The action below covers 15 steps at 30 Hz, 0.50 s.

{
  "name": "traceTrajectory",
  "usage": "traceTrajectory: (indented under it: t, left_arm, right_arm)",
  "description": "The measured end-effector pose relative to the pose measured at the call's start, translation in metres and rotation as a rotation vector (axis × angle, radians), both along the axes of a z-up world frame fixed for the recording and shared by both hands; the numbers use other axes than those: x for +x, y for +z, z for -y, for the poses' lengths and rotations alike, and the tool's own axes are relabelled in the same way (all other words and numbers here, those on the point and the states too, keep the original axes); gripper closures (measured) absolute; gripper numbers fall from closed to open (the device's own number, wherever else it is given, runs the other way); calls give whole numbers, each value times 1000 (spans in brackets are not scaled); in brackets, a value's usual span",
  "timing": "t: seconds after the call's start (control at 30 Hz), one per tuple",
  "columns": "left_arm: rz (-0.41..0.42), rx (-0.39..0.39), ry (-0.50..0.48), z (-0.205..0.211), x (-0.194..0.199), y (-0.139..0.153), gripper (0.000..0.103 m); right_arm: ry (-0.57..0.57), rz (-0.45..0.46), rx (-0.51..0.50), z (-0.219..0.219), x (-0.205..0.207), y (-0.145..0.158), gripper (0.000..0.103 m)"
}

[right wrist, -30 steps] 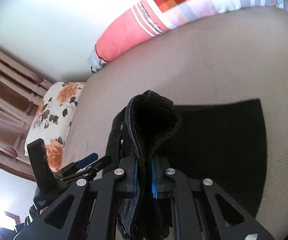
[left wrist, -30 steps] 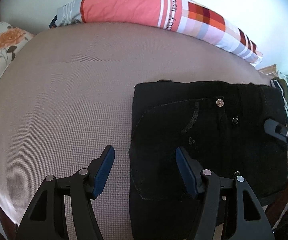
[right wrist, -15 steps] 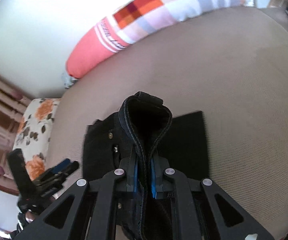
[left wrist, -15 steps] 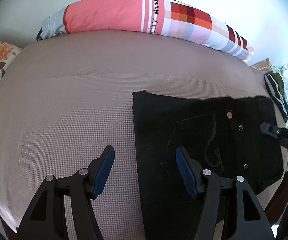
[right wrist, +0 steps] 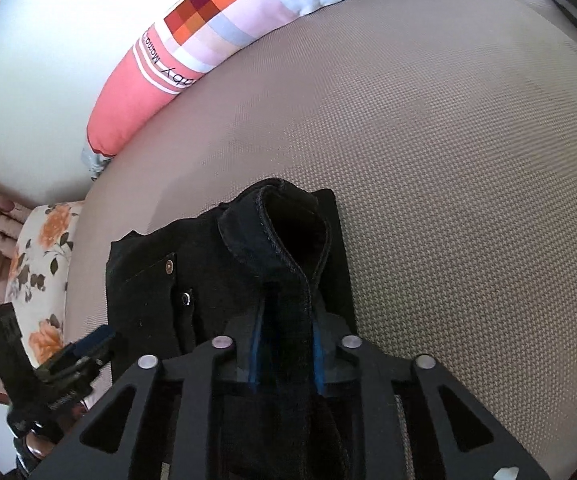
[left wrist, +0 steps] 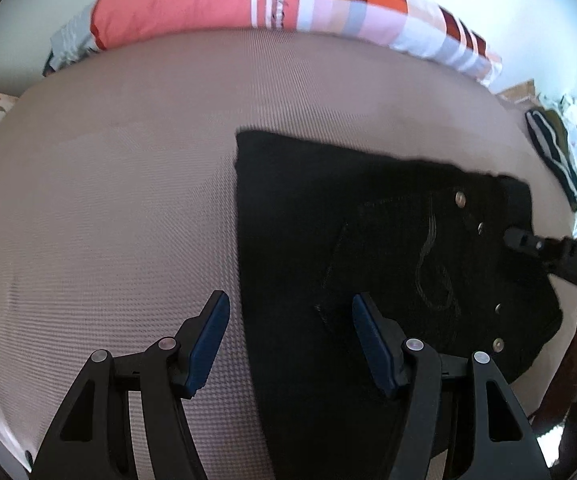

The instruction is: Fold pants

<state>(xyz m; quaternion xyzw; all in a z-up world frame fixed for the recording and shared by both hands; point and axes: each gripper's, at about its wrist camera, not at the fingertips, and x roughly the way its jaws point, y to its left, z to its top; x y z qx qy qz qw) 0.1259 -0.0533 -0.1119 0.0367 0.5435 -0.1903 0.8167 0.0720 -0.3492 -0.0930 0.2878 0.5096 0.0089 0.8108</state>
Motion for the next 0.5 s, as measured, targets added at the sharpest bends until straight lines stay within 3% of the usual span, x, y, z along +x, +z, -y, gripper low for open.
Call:
traceTrajectory:
  t: [0.27,0.5]
  left_arm:
    - [-8,-5,-19,2,-14,-3,38]
    - [-6,-7,-27,1,-28,-4,37]
  right_arm:
    - [44,-18,-94,-11,-32,28,81]
    - [62,-38,-43,-13,-62,35,87]
